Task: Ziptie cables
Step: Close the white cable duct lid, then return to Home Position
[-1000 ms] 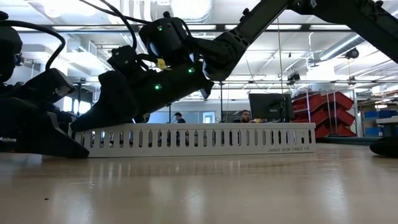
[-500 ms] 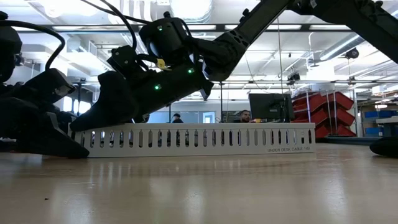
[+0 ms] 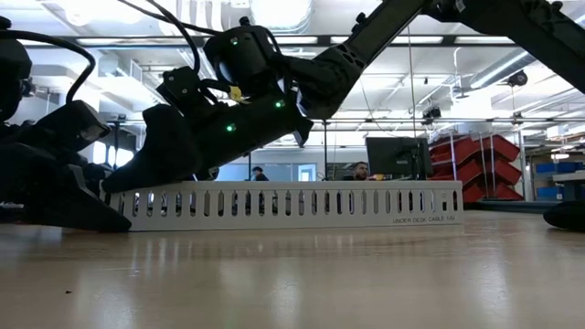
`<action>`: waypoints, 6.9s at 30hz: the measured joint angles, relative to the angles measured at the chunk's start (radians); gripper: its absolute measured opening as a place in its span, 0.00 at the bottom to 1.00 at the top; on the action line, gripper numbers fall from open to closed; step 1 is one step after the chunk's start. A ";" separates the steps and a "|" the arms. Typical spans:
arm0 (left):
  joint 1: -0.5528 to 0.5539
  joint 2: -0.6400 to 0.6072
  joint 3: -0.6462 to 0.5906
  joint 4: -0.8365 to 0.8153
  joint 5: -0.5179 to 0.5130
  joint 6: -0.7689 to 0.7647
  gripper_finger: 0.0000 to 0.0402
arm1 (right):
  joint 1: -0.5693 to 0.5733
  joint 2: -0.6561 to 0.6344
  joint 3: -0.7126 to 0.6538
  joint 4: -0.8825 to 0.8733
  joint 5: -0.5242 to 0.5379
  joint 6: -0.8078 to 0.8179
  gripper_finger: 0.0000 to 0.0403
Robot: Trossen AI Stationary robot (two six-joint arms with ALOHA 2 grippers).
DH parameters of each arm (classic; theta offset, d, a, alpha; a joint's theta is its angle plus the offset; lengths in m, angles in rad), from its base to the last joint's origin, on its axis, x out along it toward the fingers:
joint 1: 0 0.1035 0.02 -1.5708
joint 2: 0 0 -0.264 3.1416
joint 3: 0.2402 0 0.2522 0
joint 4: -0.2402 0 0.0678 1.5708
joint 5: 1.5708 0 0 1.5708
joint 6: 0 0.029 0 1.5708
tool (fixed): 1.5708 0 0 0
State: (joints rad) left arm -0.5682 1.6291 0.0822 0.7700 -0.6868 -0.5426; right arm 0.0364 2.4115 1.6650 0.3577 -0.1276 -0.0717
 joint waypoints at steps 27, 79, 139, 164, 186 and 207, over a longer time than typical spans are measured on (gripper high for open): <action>0.002 0.001 0.002 -0.010 -0.001 -0.012 0.53 | -0.002 0.006 0.020 -0.099 0.015 -0.006 0.56; 0.000 0.000 -0.001 -0.010 -0.005 -0.026 0.52 | -0.005 0.000 0.044 -0.139 -0.020 0.030 0.54; 0.001 -0.069 -0.003 -0.027 0.031 -0.016 0.69 | -0.005 -0.060 0.057 -0.246 -0.010 -0.080 0.75; 0.083 -1.038 0.054 -0.191 0.096 0.452 0.77 | -0.028 -0.904 -0.931 0.269 0.156 -0.232 0.77; 0.111 -1.599 0.179 -1.013 0.053 0.551 0.75 | -0.033 -1.942 -1.491 -0.190 0.362 0.065 0.44; 0.120 -1.628 -0.072 -0.647 0.423 0.632 0.01 | -0.028 -2.382 -1.653 -0.337 0.096 0.175 0.00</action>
State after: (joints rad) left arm -0.4482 0.0010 0.0105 0.1228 -0.2634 0.0890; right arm 0.0082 0.0292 0.0124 0.0208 -0.0311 0.1028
